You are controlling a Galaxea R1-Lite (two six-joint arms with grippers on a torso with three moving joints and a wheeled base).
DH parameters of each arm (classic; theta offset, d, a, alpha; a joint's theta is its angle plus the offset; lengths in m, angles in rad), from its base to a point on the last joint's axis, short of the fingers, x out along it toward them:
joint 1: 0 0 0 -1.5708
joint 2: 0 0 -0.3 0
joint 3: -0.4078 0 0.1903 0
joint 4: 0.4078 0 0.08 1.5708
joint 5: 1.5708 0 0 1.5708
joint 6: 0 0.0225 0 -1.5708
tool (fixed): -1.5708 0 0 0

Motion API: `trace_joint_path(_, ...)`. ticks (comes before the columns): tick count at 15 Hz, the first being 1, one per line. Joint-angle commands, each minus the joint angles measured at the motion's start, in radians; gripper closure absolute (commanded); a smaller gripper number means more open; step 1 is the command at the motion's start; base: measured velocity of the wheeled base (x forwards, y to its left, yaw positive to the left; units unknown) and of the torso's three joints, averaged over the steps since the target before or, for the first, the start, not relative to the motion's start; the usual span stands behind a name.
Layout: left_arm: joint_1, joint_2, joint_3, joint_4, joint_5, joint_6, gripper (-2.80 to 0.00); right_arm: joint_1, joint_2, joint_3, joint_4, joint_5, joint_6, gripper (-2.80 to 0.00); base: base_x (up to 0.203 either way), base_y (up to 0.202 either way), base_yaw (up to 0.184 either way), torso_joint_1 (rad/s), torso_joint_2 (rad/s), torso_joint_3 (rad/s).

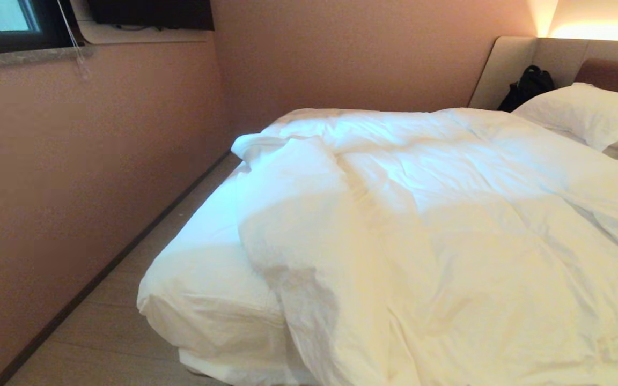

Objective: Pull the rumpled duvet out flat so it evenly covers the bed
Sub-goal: Flatten the corners of the folded blanket

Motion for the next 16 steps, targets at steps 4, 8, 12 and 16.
trace_joint_path(4,0.000,0.000,0.000,0.000,0.000,0.000,0.00,-0.041,-0.239,0.049,0.106,0.290,-0.031,0.00,0.000,0.000,0.000,0.000,0.00,0.000)
trace_joint_path(8,0.000,0.000,0.000,0.000,0.000,0.001,0.00,-0.042,-0.272,0.141,0.087,0.544,-0.031,0.00,0.000,0.000,0.000,0.000,0.00,0.000)
trace_joint_path(12,0.000,0.000,0.000,0.000,0.000,0.001,0.00,-0.042,-0.271,0.227,0.021,0.570,-0.038,0.00,0.000,0.000,0.000,0.000,0.00,0.000)
trace_joint_path(16,0.000,0.000,0.000,0.000,0.000,0.001,0.00,-0.042,-0.271,0.278,0.011,0.599,-0.046,0.00,0.000,0.000,0.000,0.000,0.00,0.000)
